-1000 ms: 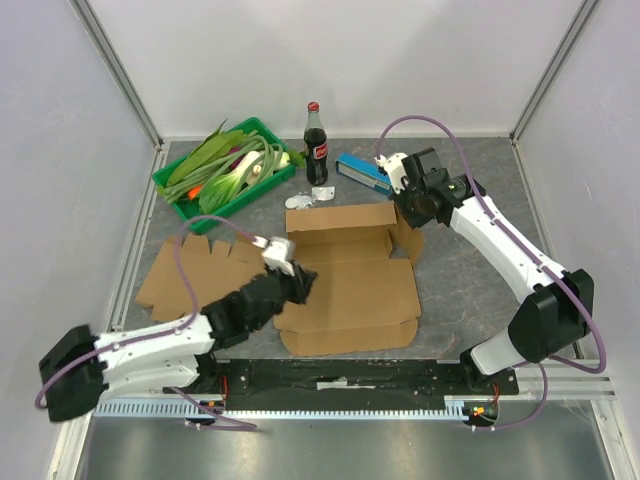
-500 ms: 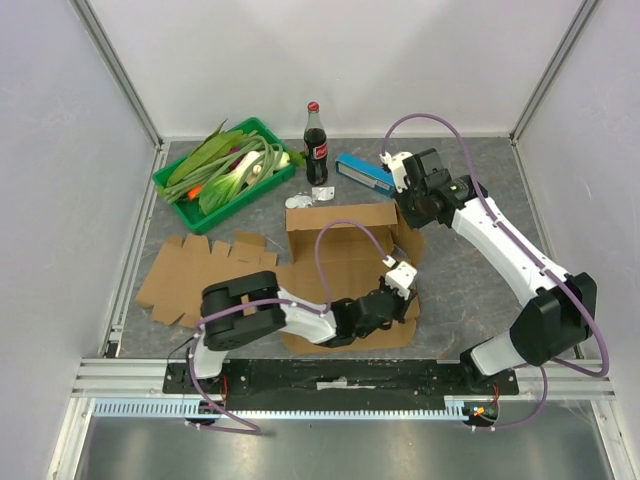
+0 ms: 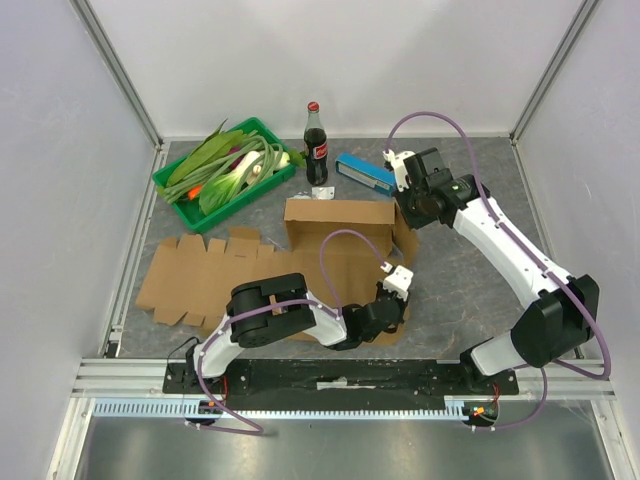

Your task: Fold the paper box

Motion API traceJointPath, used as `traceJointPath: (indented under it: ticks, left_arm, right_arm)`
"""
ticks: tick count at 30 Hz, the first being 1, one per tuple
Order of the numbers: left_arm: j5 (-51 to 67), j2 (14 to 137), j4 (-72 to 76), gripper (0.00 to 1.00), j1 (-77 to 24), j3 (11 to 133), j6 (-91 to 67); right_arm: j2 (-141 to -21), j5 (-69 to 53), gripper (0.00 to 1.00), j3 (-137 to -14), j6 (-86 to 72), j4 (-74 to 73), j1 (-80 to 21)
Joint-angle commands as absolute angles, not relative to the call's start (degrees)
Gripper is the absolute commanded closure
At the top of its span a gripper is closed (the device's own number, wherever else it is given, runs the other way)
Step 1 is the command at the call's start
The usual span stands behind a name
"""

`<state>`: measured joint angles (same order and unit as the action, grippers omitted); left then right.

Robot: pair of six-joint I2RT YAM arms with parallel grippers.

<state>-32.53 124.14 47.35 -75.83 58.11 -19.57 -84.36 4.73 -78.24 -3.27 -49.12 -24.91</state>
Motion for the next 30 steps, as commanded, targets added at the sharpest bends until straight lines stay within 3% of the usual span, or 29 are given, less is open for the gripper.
traceJointPath:
  ticks: [1,9,20,23,24,27,30]
  left_arm:
    - [-34.81,124.63,50.89,0.98,-75.32,52.66,-24.07]
    - [-31.56,124.81,55.9,0.98,-75.06,48.78,-24.08]
    - [-24.35,120.77,55.46,0.97,-75.15,49.13,-22.42]
    - [-19.0,116.99,58.77,0.89,-75.15,46.42,-20.31]
    - [-17.51,115.68,60.45,0.79,-75.23,43.36,-19.17]
    - [-13.46,108.3,66.77,0.63,-75.23,35.55,-16.97]
    - [-12.75,96.28,64.87,0.59,-75.23,30.08,-14.52]
  right_arm:
    - [-82.62,6.06,1.0,-82.17,-3.08,-50.53,-24.96]
    - [-83.67,2.99,1.0,-83.68,-10.78,-51.86,-24.96]
    - [-79.37,5.09,1.0,-68.91,-33.83,-40.61,-24.87]
    - [-78.66,6.59,1.0,-67.32,-36.38,-38.85,-24.96]
    - [-78.75,6.68,1.0,-67.32,-36.47,-38.76,-24.96]
    - [-79.1,7.56,1.0,-67.67,-35.78,-38.76,-24.96]
    - [-79.36,7.82,1.0,-67.68,-34.02,-38.85,-24.87]
